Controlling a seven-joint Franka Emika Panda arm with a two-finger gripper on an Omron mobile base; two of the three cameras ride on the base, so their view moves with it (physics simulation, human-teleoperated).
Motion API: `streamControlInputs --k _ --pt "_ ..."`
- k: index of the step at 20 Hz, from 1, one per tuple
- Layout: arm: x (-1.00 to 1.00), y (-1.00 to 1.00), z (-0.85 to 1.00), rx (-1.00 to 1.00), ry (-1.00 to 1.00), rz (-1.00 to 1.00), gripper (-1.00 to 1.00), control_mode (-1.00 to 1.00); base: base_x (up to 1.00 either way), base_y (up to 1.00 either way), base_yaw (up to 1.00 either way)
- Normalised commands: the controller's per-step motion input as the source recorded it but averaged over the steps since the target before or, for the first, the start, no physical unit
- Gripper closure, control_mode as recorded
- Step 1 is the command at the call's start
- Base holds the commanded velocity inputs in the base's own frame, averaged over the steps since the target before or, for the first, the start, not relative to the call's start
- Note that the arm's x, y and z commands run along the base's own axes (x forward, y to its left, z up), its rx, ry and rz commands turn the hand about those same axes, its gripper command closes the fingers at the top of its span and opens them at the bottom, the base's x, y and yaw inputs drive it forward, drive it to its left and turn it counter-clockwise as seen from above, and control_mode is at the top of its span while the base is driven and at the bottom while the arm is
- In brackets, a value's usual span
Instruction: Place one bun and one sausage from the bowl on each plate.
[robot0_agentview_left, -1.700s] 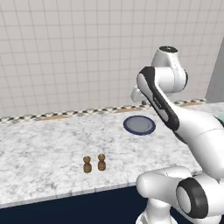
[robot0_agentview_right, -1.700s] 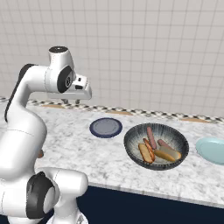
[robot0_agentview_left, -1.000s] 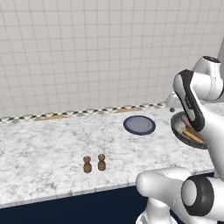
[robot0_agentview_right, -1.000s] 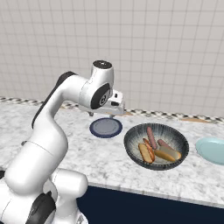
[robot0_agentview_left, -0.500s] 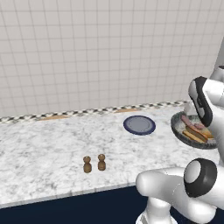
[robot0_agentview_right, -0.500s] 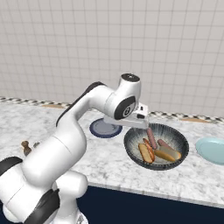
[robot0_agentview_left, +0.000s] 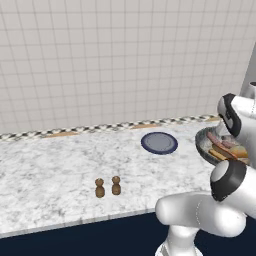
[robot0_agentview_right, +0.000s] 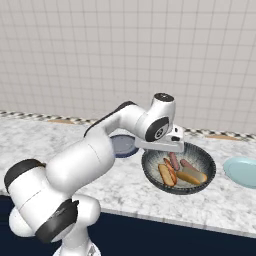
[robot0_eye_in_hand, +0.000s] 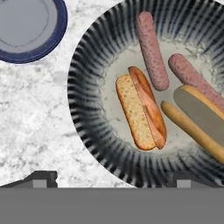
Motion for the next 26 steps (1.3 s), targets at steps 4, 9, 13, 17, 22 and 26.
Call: streamControlInputs --k 4,9,13,17,22,26 --pt "0.44 -0.46 -0.54 0.00 0.01 0.01 -1.00 -1.00 0.00 0.00 0.00" --pt "0.34 -0.18 -0.42 0.00 0.07 0.00 -1.00 -1.00 0.00 0.00 0.00" --pt "0.42 -0.07 -0.46 0.00 0.08 0.02 -1.00 -1.00 0.00 0.00 0.00" --pt "0.27 -0.01 -0.51 0.00 0.06 0.05 -1.00 -1.00 0.00 0.00 0.00" --pt "0.31 -0.07 -0.36 0.01 0.02 0.09 -1.00 -1.00 0.00 0.00 0.00" --pt "0.25 -0.21 -0.38 0.01 0.00 0.10 -1.00 -1.00 0.00 0.00 0.00"
